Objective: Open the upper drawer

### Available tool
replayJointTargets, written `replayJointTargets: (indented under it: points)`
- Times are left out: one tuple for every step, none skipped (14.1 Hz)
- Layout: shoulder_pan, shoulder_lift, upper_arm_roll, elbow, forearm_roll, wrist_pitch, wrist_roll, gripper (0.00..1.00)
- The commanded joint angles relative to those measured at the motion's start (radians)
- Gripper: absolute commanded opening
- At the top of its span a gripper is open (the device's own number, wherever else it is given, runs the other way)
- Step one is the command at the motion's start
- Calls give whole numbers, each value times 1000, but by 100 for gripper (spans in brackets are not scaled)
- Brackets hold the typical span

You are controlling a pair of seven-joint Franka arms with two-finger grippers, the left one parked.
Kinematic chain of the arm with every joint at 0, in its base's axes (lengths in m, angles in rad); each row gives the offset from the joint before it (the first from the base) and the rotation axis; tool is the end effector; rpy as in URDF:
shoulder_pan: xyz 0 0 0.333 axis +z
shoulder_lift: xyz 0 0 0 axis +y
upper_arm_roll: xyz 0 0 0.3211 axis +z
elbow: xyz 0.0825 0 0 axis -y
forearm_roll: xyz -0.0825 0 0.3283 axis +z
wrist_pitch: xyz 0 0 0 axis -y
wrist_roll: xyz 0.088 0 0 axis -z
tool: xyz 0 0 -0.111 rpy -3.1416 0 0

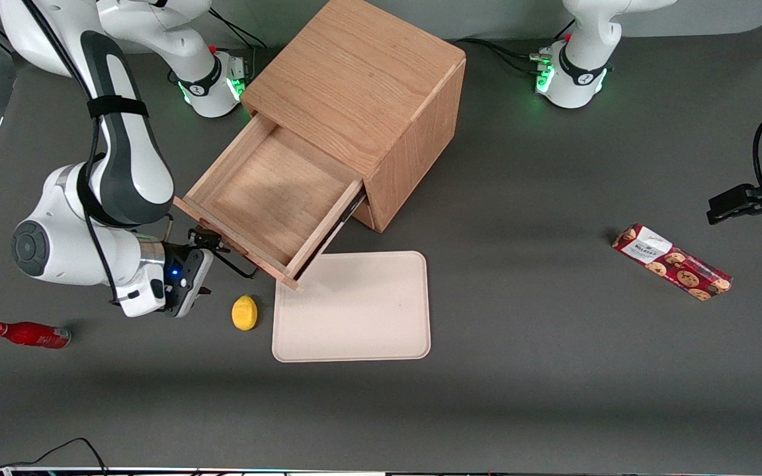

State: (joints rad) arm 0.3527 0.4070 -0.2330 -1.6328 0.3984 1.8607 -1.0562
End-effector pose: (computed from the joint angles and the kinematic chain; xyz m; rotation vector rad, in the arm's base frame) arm 0.5910 0.1207 0.4039 -2.4472 -1.4011 0.0271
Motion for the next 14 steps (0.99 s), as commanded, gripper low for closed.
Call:
replayJointTargets:
  points:
    - [-20,39,-2,71,33,-50,-33,100]
    - [-21,47,-2,83,34,-60,-41,100]
    - [-21,50,-2,86,34,-60,-45,100]
    - [-23,55,-2,93,34,-60,-47,100]
    - [-23,55,-2,94,34,-60,-47,100]
    - [-23,56,-2,94,34,-60,-47,100]
    - [-24,58,-2,99,34,-58,-47,100]
    - [-30,61,-2,100,34,-60,-47,100]
    - [-31,61,-2,102,36,-61,-45,100]
    - [-31,59,-2,111,51,-73,-44,100]
    - [-31,55,-2,126,63,-99,-41,100]
    - [-31,47,-2,142,65,-129,-27,100]
    - [-31,39,-2,152,63,-152,-21,100]
    - [-31,33,-2,162,63,-175,-4,100]
